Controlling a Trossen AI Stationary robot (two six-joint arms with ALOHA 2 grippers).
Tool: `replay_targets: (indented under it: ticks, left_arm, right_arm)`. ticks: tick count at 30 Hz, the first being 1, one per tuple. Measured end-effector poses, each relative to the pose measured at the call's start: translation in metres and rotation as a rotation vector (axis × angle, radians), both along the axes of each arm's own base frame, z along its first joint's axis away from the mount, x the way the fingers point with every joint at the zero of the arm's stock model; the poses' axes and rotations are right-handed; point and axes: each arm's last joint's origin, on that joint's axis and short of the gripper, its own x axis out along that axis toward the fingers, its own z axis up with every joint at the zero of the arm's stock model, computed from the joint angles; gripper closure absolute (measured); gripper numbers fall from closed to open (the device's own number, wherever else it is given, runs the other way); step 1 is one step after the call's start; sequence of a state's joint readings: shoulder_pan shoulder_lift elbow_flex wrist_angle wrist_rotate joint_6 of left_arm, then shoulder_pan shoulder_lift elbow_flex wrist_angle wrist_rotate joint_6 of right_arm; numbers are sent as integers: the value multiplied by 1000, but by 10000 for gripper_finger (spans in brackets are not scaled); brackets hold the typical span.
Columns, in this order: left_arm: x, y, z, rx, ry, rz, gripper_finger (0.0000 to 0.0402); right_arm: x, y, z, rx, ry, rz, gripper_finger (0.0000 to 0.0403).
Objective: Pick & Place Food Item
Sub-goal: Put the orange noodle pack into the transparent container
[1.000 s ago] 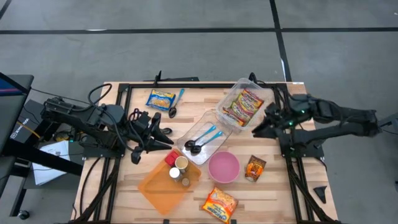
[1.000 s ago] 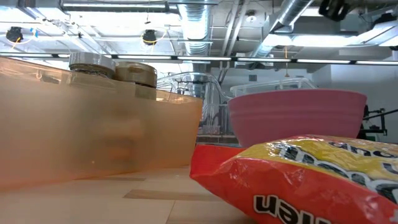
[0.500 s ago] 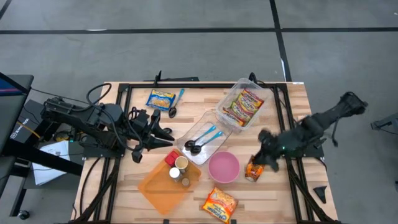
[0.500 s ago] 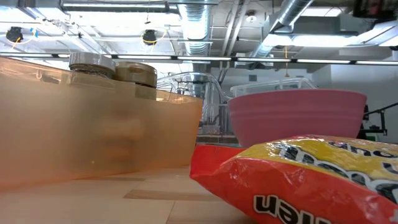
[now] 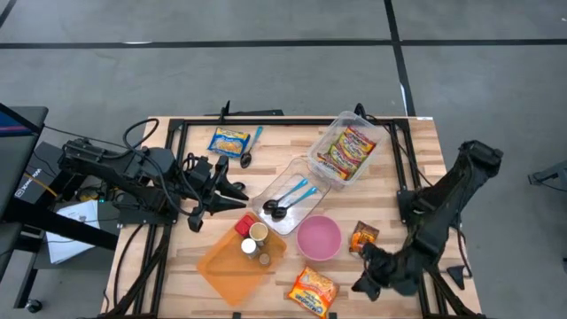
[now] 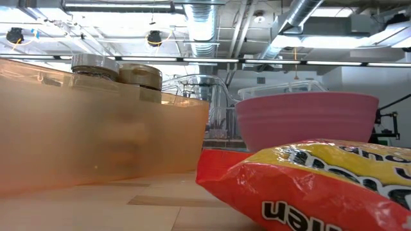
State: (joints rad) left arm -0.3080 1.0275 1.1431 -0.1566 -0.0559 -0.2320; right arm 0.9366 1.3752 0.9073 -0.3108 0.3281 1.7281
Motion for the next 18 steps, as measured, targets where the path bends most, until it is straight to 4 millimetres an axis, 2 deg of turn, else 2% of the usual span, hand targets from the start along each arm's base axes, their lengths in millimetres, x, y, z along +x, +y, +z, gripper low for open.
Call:
replay_targets:
  ticks: [5,11,15,18]
  left_arm:
    - [0,0,0,15,-4,0,325]
    - [0,0,0,15,-4,0,325]
    - [0,0,0,15,-4,0,325]
    - [0,0,0,15,-4,0,325]
  right_arm:
    - [1,26,-25,188,113,-172,280]
    - [24,59,-49,390,23,-168,280]
    - [41,65,-75,388,2,-221,280]
    - [53,63,-87,361,12,-255,280]
